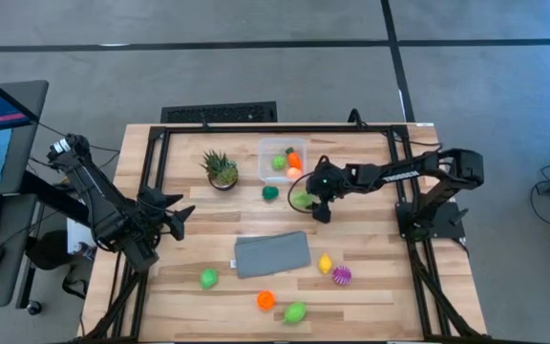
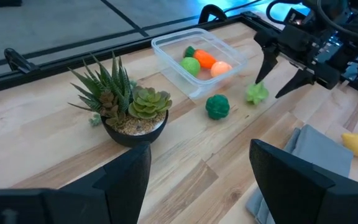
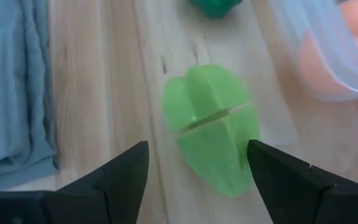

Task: Pick and placing Produce into tupperware
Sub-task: Put the starfruit into the bin

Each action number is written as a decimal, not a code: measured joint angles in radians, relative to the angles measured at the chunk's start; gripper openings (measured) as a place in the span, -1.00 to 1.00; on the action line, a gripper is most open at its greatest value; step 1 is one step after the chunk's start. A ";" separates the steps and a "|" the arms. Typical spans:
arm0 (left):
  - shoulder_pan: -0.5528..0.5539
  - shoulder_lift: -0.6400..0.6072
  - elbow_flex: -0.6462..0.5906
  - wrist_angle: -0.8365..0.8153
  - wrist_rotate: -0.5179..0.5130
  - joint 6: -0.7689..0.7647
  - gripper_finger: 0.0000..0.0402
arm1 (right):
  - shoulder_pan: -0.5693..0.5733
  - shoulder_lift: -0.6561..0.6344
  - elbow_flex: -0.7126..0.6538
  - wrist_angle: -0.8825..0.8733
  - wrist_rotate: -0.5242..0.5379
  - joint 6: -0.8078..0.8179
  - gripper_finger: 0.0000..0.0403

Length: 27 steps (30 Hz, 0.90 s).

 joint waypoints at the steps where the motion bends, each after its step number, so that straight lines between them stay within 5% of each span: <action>1: 0.000 0.000 0.000 0.000 0.000 0.000 0.31 | -0.001 0.000 0.003 -0.004 0.006 0.002 0.48; 27: 0.000 0.000 0.000 0.001 0.026 0.000 0.31 | -0.006 0.000 0.057 -0.061 0.042 -0.221 0.47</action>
